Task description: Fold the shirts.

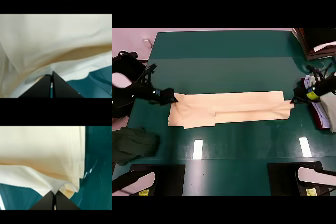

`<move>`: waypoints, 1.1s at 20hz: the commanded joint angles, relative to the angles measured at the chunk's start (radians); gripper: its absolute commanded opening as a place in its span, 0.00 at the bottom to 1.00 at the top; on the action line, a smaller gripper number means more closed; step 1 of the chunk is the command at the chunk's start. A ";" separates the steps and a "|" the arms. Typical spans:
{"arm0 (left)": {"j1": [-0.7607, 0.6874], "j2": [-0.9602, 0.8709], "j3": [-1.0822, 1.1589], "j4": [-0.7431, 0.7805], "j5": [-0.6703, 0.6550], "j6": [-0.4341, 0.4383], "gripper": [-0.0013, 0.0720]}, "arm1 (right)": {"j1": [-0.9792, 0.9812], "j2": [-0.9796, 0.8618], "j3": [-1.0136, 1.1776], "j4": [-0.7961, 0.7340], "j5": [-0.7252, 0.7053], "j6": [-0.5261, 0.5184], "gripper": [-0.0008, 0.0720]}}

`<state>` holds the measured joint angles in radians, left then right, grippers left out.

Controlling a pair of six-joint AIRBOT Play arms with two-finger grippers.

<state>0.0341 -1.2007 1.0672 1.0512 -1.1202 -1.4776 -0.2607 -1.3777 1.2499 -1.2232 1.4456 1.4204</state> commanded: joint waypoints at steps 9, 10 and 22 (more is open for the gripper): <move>-0.002 -0.201 0.170 -0.045 0.033 0.013 0.24 | -0.136 -0.230 0.138 0.160 0.013 -0.122 0.76; -0.010 -0.201 0.170 -0.047 0.027 0.016 0.05 | -0.173 -0.235 0.090 0.160 0.017 -0.124 0.81; -0.386 -0.317 0.196 -0.097 0.274 -0.063 0.05 | -0.060 -0.328 -0.007 0.446 -0.064 -0.288 0.04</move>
<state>-0.2695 -1.4666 1.2453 0.9844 -0.9146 -1.5234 -0.3779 -1.7111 1.1976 -0.8280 1.3705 1.1667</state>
